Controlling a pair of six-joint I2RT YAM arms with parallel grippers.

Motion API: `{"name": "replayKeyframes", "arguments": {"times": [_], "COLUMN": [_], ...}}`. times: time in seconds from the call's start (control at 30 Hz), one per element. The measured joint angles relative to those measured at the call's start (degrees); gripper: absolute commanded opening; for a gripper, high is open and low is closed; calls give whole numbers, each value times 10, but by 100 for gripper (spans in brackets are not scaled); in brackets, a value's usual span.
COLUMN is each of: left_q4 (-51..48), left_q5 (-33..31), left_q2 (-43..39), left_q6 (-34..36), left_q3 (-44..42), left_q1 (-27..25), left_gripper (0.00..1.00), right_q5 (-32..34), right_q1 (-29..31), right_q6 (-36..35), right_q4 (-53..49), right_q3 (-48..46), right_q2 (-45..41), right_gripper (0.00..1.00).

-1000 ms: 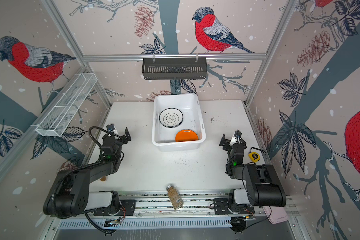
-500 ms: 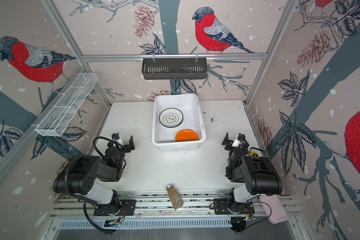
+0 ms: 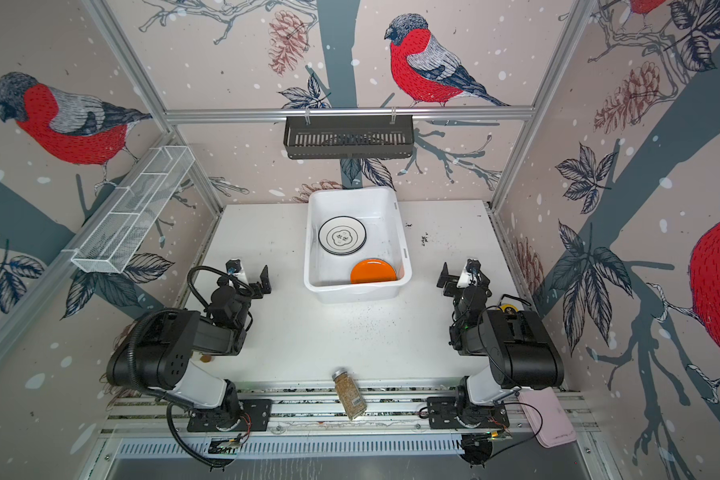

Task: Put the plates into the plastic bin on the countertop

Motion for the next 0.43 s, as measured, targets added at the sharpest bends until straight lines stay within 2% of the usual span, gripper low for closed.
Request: {"name": "replayKeyframes", "arguments": {"times": [0.43], "left_q4": [-2], "left_q5": [-1], "left_q2": [0], "left_q6": [0], "left_q3": [2], "left_q1": [-1], "left_gripper": [98], "right_q5": [0], "right_q1": [1], "right_q6": [-9], "right_q4": [-2], "right_q3": [0], "right_q2": [0], "right_gripper": [99]}}
